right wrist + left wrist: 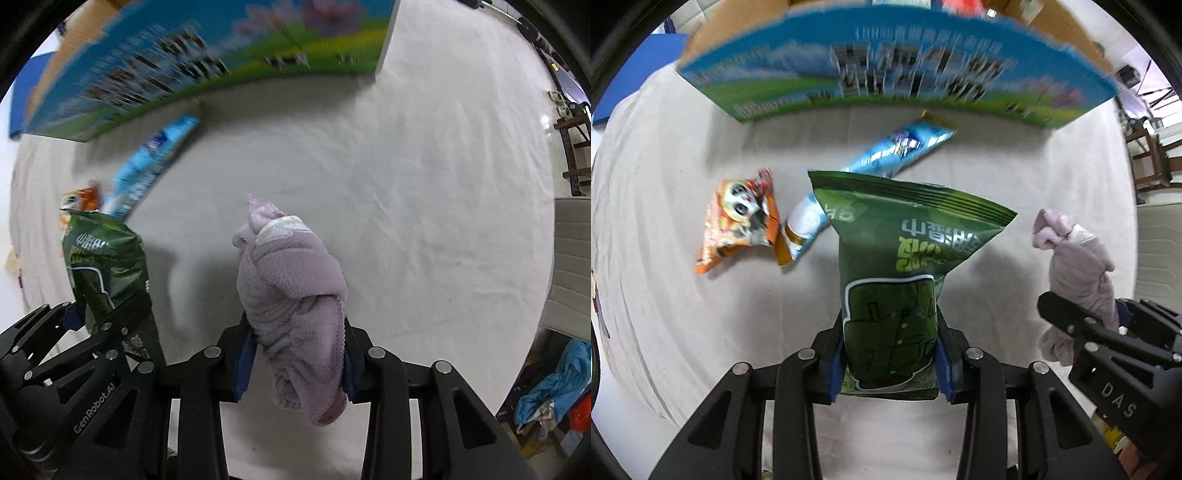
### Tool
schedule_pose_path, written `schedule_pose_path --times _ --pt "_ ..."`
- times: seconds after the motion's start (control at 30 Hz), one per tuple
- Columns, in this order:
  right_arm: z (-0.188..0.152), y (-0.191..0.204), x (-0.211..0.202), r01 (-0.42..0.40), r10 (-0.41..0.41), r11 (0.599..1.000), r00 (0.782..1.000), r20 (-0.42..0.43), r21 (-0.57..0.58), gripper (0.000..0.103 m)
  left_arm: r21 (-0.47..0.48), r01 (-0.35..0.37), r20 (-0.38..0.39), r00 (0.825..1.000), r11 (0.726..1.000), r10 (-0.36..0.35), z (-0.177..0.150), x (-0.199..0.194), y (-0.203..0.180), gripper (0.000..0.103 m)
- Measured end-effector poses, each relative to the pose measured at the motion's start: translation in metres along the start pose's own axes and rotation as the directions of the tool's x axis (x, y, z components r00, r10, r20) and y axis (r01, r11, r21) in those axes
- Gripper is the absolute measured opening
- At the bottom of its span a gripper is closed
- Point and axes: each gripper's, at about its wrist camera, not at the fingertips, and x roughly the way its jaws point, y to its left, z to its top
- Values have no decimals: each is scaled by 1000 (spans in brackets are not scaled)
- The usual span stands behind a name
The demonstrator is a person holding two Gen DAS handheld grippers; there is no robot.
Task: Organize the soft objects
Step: 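Carry the green bag and pink cloth into the box and release both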
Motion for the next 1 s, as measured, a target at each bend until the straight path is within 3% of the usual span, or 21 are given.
schedule_pose_path --times 0.23,0.53,0.67,0.8,1.0 --pt "-13 12 -64 -62 64 998 994 91 -21 39 -19 84 58 995 996 -83 0 -57 0 36" --pt "-2 10 -151 -155 163 986 969 186 -58 39 -30 204 152 969 979 -197 29 -126 21 36" --pt "24 26 -169 -172 185 982 954 236 -73 39 -24 209 197 960 978 -200 58 -145 33 36" --pt "59 26 -188 -171 183 983 942 281 -65 39 -26 223 190 958 974 -214 104 -147 46 36" --pt "130 22 -184 -119 115 993 944 308 -8 39 -67 196 168 969 978 -183 173 -129 68 36"
